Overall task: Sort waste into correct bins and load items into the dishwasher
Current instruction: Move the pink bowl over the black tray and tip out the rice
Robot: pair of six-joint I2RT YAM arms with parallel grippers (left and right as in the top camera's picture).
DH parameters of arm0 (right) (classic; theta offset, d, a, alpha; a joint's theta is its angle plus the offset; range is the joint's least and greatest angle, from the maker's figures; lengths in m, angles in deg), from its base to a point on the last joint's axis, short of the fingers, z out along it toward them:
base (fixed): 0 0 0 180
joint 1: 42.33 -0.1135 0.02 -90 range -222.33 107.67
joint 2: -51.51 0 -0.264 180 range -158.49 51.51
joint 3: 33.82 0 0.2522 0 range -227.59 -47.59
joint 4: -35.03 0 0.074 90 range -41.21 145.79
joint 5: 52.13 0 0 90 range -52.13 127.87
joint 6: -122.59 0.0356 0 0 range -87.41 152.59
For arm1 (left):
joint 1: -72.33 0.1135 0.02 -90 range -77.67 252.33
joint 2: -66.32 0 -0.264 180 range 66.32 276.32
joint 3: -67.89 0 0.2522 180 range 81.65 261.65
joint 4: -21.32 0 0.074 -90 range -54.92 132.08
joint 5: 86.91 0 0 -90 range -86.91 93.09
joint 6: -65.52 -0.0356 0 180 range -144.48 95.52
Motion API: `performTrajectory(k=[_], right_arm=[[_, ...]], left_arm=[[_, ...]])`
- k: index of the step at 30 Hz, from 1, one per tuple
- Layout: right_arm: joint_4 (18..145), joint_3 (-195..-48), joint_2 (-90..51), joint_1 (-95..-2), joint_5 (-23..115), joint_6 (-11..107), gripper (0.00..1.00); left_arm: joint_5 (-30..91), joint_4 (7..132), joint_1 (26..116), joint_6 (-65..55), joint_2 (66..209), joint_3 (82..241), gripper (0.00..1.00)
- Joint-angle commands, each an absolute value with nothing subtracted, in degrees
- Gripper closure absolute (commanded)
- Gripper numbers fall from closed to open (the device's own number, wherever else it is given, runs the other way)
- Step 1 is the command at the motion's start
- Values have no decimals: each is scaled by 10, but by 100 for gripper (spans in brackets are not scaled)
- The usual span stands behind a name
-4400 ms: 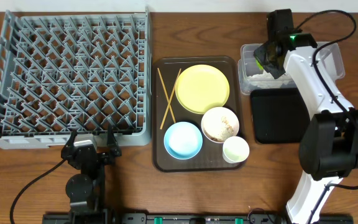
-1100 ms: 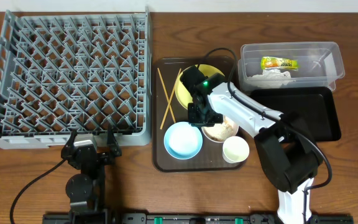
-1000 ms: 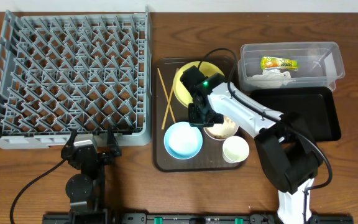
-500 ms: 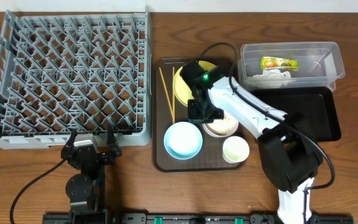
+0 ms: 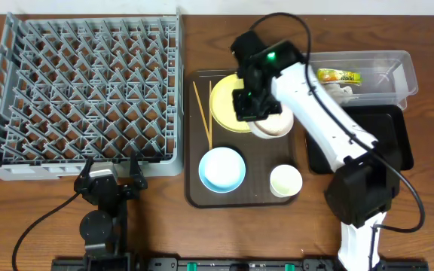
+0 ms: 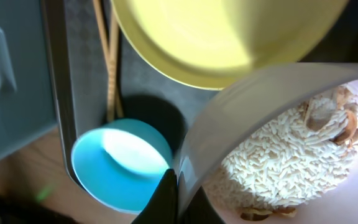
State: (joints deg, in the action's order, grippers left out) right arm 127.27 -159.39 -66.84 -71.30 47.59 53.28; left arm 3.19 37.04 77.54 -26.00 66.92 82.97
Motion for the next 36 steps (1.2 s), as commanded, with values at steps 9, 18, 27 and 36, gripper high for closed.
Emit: performTrajectory(k=[9, 18, 27, 36], right_arm=[[1323, -1603, -576, -572, 491, 400, 99], [1319, -1576, -568, -454, 567, 294, 99], [1284, -1468, -567, -401, 687, 215, 99], [1239, -1357, -554, -360, 772, 171, 98]], left_arm=[[27, 393, 777, -260, 667, 819, 6], [27, 393, 777, -260, 667, 819, 6], [27, 393, 777, -260, 667, 819, 6], [27, 393, 777, -260, 667, 819, 6]])
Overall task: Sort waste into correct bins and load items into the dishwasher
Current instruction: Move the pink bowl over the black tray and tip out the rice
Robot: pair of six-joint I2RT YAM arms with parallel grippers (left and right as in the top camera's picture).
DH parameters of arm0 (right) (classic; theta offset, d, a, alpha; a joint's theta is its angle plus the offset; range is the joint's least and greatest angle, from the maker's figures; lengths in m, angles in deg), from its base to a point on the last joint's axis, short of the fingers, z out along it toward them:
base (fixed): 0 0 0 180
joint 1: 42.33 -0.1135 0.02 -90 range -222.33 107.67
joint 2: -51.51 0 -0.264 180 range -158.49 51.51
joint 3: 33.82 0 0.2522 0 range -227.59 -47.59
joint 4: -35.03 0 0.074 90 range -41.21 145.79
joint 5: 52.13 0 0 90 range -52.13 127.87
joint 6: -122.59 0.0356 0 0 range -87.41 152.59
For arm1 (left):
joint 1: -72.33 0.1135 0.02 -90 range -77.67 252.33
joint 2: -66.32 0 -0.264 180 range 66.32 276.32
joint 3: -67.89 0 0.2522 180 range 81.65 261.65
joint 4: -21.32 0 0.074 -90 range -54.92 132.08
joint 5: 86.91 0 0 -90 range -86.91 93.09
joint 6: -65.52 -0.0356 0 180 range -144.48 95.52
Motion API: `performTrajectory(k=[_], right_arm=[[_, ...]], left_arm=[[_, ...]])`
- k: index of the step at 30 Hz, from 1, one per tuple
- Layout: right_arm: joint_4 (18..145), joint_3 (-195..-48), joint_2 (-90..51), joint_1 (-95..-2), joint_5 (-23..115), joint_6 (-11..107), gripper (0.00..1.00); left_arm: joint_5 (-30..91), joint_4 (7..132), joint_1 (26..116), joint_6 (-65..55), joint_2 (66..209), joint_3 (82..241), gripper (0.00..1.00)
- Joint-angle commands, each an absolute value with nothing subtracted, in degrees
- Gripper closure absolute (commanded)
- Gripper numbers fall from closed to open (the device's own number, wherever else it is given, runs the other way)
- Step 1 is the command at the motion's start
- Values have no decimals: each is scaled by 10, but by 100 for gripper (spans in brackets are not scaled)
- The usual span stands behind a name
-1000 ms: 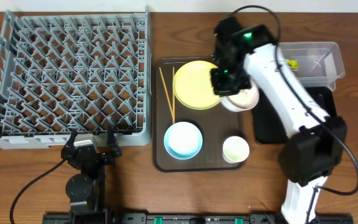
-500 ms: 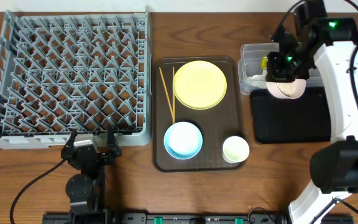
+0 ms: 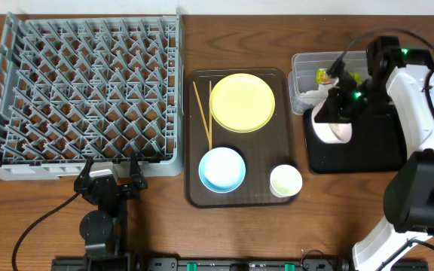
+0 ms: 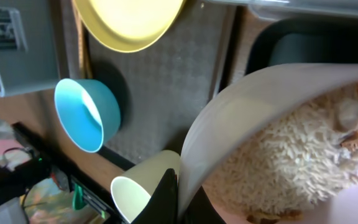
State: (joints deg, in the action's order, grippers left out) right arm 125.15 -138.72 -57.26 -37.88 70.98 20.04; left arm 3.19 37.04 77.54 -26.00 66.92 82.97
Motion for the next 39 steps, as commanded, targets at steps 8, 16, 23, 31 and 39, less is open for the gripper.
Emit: performTrajectory(k=[8, 16, 23, 31, 39], right_arm=[[1156, -1270, -545, -282, 914, 135, 99], [1152, -1248, -545, -233, 989, 63, 99], [1152, -1228, -545, -175, 1078, 27, 99], [1153, -1194, -545, -126, 1129, 27, 99], [1152, -1140, -545, -80, 1211, 38, 99]], left_arm=[[27, 393, 777, -260, 667, 819, 6], [27, 393, 777, -260, 667, 819, 6], [27, 393, 777, -260, 667, 819, 6], [27, 393, 777, -260, 667, 819, 6], [27, 393, 777, -260, 667, 819, 6]])
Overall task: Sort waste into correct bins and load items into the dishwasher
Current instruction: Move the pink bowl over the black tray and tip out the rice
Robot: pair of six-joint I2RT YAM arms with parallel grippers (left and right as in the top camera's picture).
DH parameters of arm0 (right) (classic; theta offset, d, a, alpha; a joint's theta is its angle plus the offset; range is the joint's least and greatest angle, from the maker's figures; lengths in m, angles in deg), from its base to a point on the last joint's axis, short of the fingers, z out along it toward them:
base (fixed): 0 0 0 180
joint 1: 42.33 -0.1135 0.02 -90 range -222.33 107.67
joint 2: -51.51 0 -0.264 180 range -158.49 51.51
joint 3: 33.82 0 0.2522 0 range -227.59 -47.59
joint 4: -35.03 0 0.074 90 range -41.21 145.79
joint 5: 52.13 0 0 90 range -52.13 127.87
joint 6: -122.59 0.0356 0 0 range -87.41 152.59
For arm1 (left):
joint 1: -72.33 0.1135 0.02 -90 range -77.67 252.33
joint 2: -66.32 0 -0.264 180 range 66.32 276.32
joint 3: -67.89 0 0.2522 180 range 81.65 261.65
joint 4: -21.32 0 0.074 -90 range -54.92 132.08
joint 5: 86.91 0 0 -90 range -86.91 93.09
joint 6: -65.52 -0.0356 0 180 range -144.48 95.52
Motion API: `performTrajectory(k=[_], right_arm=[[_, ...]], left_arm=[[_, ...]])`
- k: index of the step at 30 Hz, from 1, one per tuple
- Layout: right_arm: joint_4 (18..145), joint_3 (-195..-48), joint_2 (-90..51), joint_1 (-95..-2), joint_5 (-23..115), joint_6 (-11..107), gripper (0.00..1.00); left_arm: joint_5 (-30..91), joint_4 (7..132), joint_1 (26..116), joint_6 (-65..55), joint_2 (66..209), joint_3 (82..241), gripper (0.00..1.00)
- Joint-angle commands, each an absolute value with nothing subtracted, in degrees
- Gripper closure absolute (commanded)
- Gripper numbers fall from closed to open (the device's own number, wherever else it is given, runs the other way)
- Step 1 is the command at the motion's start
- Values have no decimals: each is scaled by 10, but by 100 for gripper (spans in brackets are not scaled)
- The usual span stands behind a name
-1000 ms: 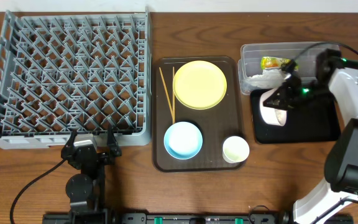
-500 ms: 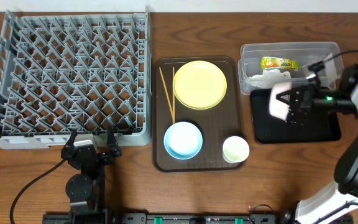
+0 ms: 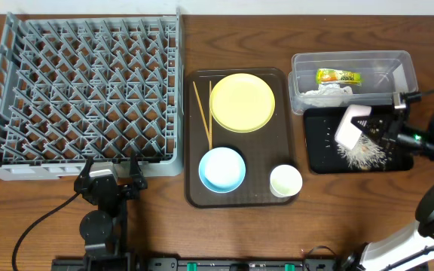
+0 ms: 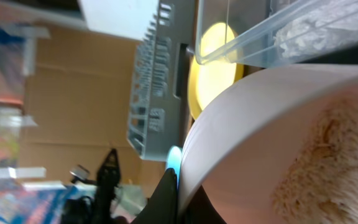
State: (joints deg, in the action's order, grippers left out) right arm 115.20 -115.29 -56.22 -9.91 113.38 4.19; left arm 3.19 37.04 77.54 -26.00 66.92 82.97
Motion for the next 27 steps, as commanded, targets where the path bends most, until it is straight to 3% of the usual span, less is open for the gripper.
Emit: performTrajectory(k=[1, 27], right_arm=[[1152, -1135, -545, -75, 1223, 38, 99], [1170, -1112, -545, -46, 1272, 121, 99]], left_arm=[[27, 393, 777, -260, 667, 819, 6], [27, 393, 777, -260, 667, 819, 6]])
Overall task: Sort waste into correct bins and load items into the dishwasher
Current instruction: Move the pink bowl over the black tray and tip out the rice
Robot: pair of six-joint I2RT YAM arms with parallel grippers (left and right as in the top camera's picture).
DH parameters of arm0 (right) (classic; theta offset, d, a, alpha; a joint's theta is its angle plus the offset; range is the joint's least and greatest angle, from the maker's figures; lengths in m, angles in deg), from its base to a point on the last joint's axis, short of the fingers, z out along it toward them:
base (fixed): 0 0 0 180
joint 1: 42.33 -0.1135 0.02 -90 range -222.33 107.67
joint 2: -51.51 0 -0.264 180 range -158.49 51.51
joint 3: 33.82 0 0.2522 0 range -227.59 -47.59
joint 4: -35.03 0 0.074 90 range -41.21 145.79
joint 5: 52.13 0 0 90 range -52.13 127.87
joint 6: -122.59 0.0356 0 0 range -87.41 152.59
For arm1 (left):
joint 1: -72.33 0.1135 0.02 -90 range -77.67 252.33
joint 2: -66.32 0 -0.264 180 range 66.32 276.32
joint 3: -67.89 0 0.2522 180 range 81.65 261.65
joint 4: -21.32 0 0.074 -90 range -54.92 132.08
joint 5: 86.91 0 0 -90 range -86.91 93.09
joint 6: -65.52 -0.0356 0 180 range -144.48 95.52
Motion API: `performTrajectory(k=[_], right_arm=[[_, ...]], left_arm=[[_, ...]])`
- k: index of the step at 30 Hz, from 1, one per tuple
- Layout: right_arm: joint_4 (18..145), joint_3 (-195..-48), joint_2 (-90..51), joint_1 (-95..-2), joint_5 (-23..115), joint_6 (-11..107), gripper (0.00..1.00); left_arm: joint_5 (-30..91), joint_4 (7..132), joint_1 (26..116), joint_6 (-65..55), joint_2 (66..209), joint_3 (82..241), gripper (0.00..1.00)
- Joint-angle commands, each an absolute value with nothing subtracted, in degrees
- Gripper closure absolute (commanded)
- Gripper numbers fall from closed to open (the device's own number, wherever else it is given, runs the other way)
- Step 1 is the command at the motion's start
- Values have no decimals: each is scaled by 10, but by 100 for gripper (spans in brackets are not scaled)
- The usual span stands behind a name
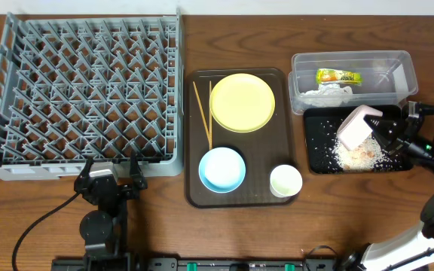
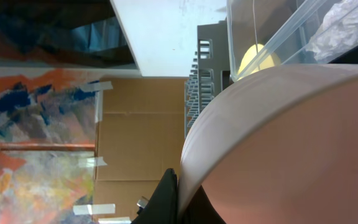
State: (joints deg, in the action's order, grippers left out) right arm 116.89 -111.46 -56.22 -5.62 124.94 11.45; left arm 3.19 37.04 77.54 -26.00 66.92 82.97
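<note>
My right gripper (image 1: 383, 132) is shut on the rim of a pale pink bowl (image 1: 357, 125), tipped on its side over the black bin (image 1: 308, 143). A heap of rice (image 1: 356, 156) lies in that bin below the bowl, with grains scattered around it. In the right wrist view the bowl (image 2: 278, 143) shows a bare inside, and my right gripper (image 2: 178, 188) pinches its edge. On the brown tray (image 1: 191, 135) lie a yellow plate (image 1: 241, 102), chopsticks (image 1: 202, 113), a blue bowl (image 1: 221, 168) and a cream cup (image 1: 285, 181). The grey dish rack (image 1: 81, 90) stands at the left.
A clear bin (image 1: 349, 54) behind the black one holds a wrapper and crumpled tissue. My left gripper (image 1: 110, 172) rests at the table's front edge below the rack, fingers apart and holding nothing. Cables run along the table's right side.
The rice that was falling from the tipped bowl now lies in a heap in the black bin. The bowl's inside is bare. The gripper and bowl have shifted slightly right.
My right gripper held the bowl of rice above the tray beside the yellow plate. Then the bowl was over the left of the black bin, still full. Then it was tipped with rice spilling into the bin. Now the rice is in the bin.
</note>
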Motion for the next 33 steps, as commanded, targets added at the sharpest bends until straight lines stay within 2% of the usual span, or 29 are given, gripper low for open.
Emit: performTrajectory(k=[1, 25, 33], right_arm=[[1174, -1112, -545, -46, 1272, 123, 99], [1151, -1112, -544, -40, 1268, 152, 99], [1240, -1126, -517, -80, 1243, 39, 99]], left_arm=[[27, 393, 777, -260, 667, 819, 6], [27, 393, 777, -260, 667, 819, 6], [27, 393, 777, -260, 667, 819, 6]])
